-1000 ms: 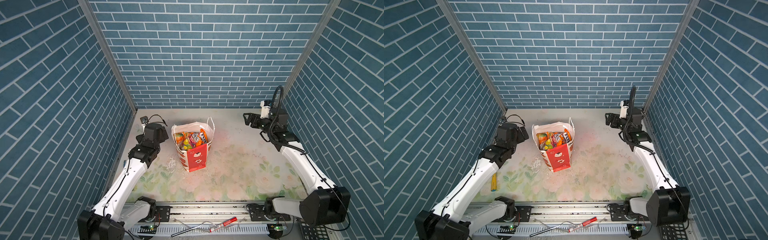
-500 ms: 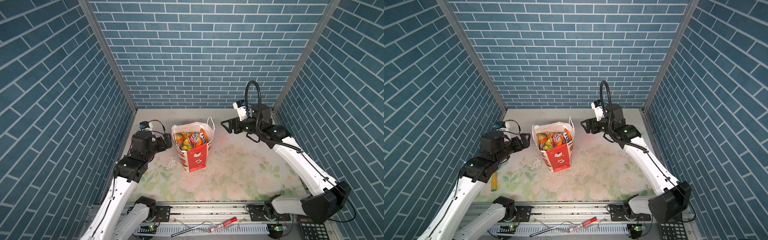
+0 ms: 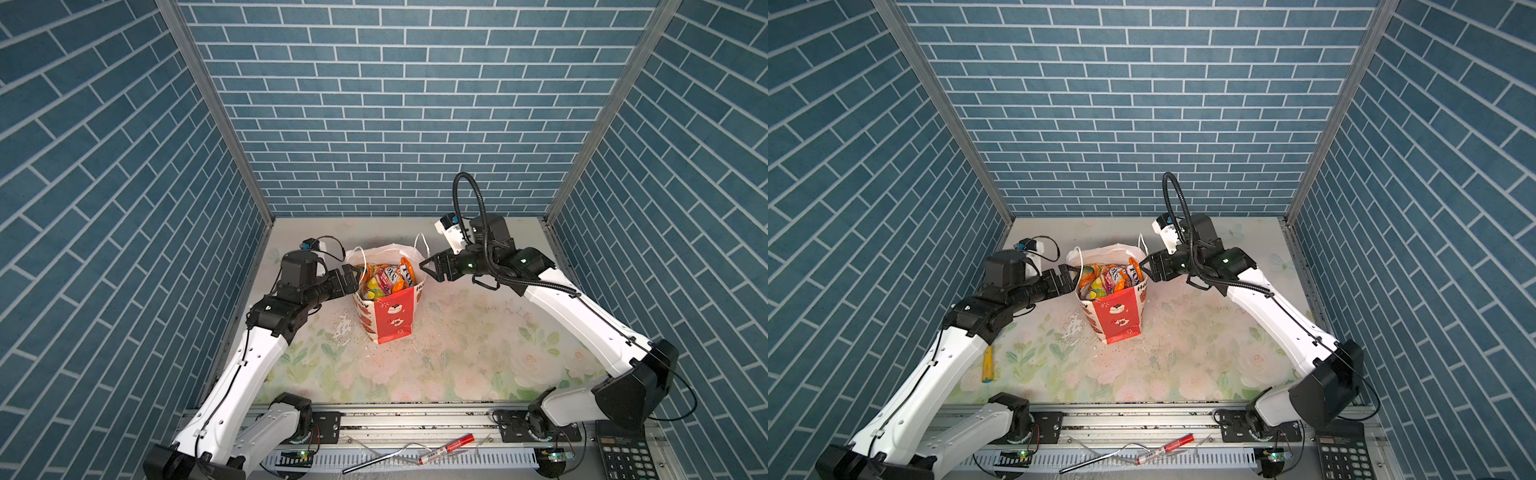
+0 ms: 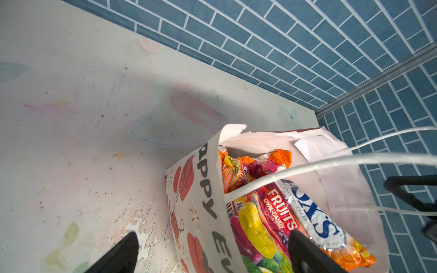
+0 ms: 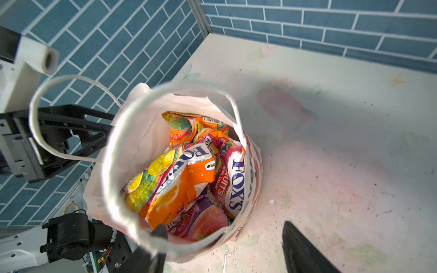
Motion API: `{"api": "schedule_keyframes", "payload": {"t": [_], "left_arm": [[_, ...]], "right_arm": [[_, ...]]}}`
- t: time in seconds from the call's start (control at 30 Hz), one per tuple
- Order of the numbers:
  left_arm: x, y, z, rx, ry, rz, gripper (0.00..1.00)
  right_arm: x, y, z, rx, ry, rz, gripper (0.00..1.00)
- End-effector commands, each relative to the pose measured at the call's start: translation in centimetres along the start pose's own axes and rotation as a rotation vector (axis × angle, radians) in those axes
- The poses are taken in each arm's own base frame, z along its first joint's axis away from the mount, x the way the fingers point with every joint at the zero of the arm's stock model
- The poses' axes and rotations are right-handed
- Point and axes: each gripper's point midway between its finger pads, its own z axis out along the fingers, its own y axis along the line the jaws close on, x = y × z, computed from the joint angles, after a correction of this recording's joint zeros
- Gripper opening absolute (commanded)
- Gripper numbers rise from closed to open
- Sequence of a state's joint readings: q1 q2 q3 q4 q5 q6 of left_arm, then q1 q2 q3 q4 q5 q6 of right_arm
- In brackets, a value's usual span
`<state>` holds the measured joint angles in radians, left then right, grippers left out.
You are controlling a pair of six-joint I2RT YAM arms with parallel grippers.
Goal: Take the snacks out of the paper bag
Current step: 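Reach both grippers toward the paper bag's rim and handles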
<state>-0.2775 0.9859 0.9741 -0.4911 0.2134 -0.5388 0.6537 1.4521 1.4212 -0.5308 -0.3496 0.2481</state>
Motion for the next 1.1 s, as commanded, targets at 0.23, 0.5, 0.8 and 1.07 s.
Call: {"api": "schedule_keyframes", "payload": {"t": [0.23, 0.5, 0.8, 1.07], "left_arm": [[-1.2, -0.5, -1.8, 0.007, -0.078, 0.015, 1.00], [-3.1, -1.5, -5.9, 0.020, -0.193, 0.057, 1.00], [-5.9, -3.8, -9.8, 0.082, -0.317, 0.103, 0.99], [-6.5, -5.9, -8.8, 0.168, -0.279, 0.129, 1.00]], "right_arm": [[-1.3, -0.4, 2.6, -0.026, -0.050, 0.094, 0.58], [-1.6, -2.0, 4.0, 0.049, -0.026, 0.106, 0.49], [-1.7, -2.1, 5.6, 0.068, -0.009, 0.093, 0.46], [-1.9, -2.3, 6.1, 0.089, -0.009, 0.080, 0.16]]}}
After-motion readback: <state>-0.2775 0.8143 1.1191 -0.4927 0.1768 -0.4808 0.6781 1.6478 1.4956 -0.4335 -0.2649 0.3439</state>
